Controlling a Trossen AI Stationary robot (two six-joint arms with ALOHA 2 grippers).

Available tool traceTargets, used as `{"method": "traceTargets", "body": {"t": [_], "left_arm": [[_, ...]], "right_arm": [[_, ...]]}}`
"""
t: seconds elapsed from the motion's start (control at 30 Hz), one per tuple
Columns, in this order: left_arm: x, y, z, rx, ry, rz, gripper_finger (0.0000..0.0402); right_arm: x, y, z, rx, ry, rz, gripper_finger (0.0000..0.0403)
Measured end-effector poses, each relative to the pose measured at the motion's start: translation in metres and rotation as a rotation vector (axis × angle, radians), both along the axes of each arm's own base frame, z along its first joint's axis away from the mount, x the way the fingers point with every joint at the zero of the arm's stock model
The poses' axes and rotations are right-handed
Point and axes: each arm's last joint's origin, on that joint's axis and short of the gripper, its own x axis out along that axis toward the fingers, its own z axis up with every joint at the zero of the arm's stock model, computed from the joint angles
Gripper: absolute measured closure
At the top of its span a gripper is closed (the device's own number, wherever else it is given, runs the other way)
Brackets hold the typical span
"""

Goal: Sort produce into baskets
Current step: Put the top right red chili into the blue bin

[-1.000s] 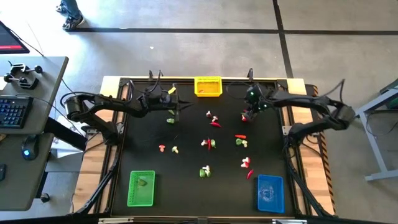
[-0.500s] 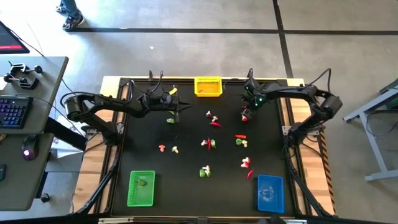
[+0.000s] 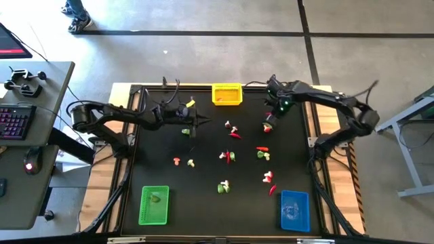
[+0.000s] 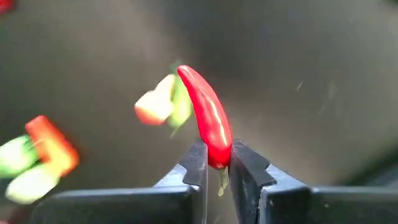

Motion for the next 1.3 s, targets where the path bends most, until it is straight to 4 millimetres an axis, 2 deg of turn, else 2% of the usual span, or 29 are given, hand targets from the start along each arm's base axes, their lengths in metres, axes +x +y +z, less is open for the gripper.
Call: {"method": "traceTargets", "body": {"t": [0.1, 0.27, 0.43, 0.57, 0.77, 0.93, 1.07, 1.3], "left_arm": [[0.001, -0.002, 0.0, 0.0, 0.0, -0.009, 0.0401], [0.001, -0.003, 0.001, 0.002, -0.006, -0.012, 0.0401], [0.001, -0.003, 0.001, 0.006, -0.007, -0.013, 0.0401], [0.001, -0.003, 0.001, 0.011, -0.007, -0.013, 0.0401], [0.001, -0.003, 0.001, 0.022, -0.006, -0.014, 0.0401], [0.001, -0.003, 0.001, 0.03, -0.005, -0.015, 0.0401], [0.001, -0.003, 0.001, 0.03, -0.005, -0.015, 0.0401], [0.001, -0.003, 0.001, 0.03, -0.006, -0.015, 0.0401]], "right_arm": [[-0.001, 0.032, 0.021, 0.065, 0.007, -0.019, 0.0368], [-0.007, 0.096, 0.043, 0.229, -0.026, -0.073, 0.0368], [-0.019, 0.157, 0.058, 0.336, -0.047, -0.14, 0.0368], [-0.03, 0.203, 0.061, 0.34, -0.027, -0.095, 0.0368], [-0.033, 0.262, 0.049, 0.31, -0.008, 0.028, 0.0368], [-0.03, 0.301, 0.026, 0.271, 0.043, 0.102, 0.0371], [-0.027, 0.322, 0.008, 0.25, 0.087, 0.153, 0.038], [-0.027, 0.336, -0.013, 0.22, 0.201, 0.195, 0.0383]]}}
